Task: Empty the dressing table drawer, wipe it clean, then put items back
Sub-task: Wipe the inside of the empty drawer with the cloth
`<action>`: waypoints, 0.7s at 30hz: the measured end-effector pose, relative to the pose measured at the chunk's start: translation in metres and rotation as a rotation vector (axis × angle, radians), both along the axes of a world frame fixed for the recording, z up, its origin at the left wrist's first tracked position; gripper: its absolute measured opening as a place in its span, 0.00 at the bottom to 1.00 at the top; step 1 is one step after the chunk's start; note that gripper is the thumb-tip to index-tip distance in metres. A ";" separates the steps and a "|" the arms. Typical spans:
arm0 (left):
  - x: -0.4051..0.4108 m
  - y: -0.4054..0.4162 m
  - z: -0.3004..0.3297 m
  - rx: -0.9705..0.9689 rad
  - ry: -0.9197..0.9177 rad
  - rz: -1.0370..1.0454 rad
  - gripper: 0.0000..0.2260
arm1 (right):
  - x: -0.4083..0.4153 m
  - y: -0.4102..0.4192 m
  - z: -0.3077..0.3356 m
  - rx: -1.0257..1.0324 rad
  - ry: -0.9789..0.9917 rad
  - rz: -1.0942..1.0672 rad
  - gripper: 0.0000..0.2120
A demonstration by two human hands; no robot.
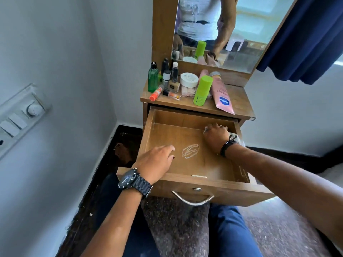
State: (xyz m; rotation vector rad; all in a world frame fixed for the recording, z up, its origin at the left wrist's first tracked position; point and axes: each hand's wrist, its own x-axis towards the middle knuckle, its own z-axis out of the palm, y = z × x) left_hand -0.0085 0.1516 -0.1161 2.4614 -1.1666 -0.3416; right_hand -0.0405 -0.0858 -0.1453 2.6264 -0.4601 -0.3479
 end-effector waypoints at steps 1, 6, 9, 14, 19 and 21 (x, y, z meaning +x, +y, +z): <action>0.001 0.000 -0.001 0.024 0.016 -0.002 0.15 | 0.004 0.007 0.000 0.034 -0.011 -0.012 0.18; 0.001 -0.006 -0.002 0.119 0.118 -0.020 0.14 | 0.056 0.057 -0.013 0.176 -0.042 0.233 0.19; -0.008 -0.014 0.000 0.109 0.164 -0.035 0.18 | 0.080 0.072 -0.014 0.145 -0.047 0.328 0.19; -0.011 -0.016 -0.007 0.122 0.201 -0.037 0.19 | 0.062 0.043 -0.010 -0.172 0.020 0.556 0.16; -0.012 -0.023 -0.005 0.210 0.215 -0.062 0.18 | 0.027 0.010 0.017 -0.373 0.309 0.599 0.12; -0.014 -0.028 -0.004 0.219 0.224 -0.054 0.16 | 0.017 0.001 0.023 -0.443 0.303 0.602 0.15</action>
